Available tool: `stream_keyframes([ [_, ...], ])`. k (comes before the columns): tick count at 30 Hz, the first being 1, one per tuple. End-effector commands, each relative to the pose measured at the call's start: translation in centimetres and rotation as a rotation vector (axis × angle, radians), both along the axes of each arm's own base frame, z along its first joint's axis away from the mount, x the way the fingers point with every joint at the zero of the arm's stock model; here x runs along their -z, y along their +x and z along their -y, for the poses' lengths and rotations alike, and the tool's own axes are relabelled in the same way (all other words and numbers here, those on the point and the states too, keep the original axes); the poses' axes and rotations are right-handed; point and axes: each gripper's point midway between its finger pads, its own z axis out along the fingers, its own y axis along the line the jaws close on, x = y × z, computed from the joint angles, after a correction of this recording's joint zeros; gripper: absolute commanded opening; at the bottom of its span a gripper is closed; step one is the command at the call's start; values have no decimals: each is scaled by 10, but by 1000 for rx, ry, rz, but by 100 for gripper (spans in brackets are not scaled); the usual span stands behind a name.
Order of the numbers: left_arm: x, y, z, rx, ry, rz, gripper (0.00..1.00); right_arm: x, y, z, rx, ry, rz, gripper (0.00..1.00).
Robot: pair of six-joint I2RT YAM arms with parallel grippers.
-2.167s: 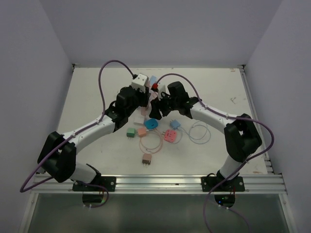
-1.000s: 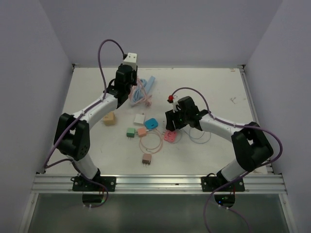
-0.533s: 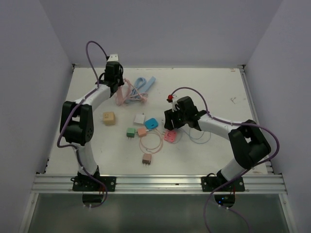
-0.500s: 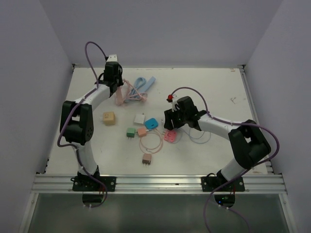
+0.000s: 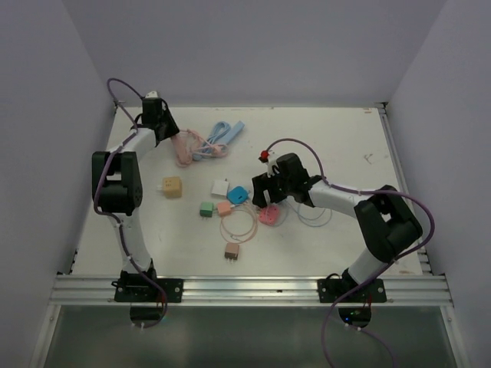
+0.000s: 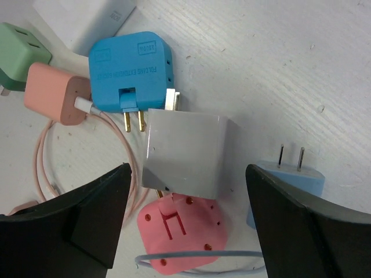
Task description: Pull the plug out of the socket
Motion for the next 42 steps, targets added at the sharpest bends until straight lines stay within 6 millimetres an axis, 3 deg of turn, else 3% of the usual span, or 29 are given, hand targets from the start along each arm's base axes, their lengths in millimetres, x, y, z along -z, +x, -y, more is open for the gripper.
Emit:
stream_keyframes([
  [1, -8, 17, -20, -36, -118, 42, 16, -11, 4, -14, -37, 49, 40, 85],
  [7, -4, 19, -32, -38, -136, 31, 39, -21, 1, -15, -45, 61, 58, 91],
  [12, -14, 18, -39, -47, -143, 47, 68, -54, 2, -12, -32, 86, 128, 98],
  [19, -47, 12, -55, -102, -118, 103, 93, -112, 7, 10, 97, 76, 200, 99],
  [24, -94, -8, -69, -172, -90, 172, 100, -151, 6, 31, 204, 81, 261, 99],
  [25, -113, -14, -70, -182, -85, 201, 100, -165, 2, 34, 213, 102, 287, 99],
  [27, -124, -28, -76, -224, -71, 198, 100, -178, 4, 52, 293, 70, 329, 99],
  [28, -147, -38, -77, -239, -74, 230, 100, -189, 2, 60, 317, 74, 353, 99],
  [30, -153, -59, -77, -275, -86, 219, 100, -202, 2, 77, 391, 45, 389, 99],
  [31, -180, -75, -76, -277, -90, 275, 100, -207, 2, 84, 415, 35, 403, 99],
  [33, -184, -96, -73, -266, -84, 283, 100, -223, -3, 103, 475, 13, 446, 99],
  [34, -210, -113, -72, -263, -75, 339, 100, -230, -5, 110, 497, 8, 463, 99],
  [36, -216, -136, -73, -248, -28, 335, 100, -246, -12, 130, 559, -11, 501, 99],
  [37, -239, -154, -73, -240, -10, 384, 100, -251, -15, 136, 574, -18, 516, 99],
  [38, -240, -167, -72, -232, 7, 376, 100, -255, -18, 143, 589, -28, 526, 99],
  [40, -268, -197, -71, -207, 65, 436, 100, -270, -26, 161, 647, -36, 572, 99],
  [42, -278, -221, -75, -204, 127, 441, 99, -284, -36, 175, 681, -28, 607, 99],
])
